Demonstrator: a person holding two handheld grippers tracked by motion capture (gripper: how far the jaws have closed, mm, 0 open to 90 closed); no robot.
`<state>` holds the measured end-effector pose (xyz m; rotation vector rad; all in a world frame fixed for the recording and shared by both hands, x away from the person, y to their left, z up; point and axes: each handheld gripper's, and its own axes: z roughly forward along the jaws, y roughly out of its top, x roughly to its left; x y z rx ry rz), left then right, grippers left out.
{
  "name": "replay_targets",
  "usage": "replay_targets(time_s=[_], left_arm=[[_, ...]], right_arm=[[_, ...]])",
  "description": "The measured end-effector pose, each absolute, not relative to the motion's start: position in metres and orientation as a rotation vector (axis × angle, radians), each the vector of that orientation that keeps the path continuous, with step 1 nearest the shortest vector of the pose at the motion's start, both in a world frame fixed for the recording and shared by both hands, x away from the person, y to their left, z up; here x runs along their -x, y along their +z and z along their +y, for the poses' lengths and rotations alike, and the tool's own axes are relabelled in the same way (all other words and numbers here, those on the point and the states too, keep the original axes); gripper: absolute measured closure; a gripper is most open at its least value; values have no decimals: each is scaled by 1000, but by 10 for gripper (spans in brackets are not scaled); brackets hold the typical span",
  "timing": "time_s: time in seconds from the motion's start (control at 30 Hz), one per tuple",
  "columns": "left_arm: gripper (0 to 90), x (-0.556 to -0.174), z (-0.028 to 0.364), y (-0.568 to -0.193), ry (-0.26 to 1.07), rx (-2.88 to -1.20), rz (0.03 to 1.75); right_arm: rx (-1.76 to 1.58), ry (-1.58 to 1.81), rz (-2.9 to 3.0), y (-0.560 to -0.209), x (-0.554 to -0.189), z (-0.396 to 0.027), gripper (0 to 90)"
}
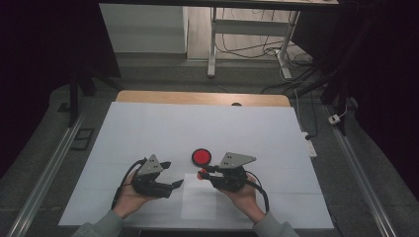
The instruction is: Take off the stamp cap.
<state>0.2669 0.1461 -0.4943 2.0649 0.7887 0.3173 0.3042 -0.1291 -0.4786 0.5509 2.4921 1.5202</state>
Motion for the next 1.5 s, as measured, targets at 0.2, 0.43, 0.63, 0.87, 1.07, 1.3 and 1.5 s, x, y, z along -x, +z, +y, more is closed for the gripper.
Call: replay_targets(time_s=[0.2, 0.43, 0.63, 0.87, 1.07, 1.3, 1.5], left_arm=[[230, -270, 139, -494, 309, -2080, 772], [230, -273, 129, -493, 293, -2091, 747], [230, -274, 123, -492, 291, -2100, 734], [230, -276, 120, -493, 288, -2105, 729], [231, -278, 115, -494, 279, -2110, 723], [234, -279, 107, -495, 272, -2118, 707], [238, -281, 101, -497, 263, -2129, 695]], right_arm=[[-554, 1523, 2493, -480, -305, -128, 718], [-556, 1527, 2493, -480, -305, -129, 718], [-556, 1526, 2489, -480, -305, -129, 718], [-556, 1522, 2491, -479, -305, -129, 718], [-559, 1526, 2485, -480, -305, -129, 718], [-560, 1526, 2484, -480, -305, -129, 718], [-560, 1530, 2480, -480, -305, -129, 718]])
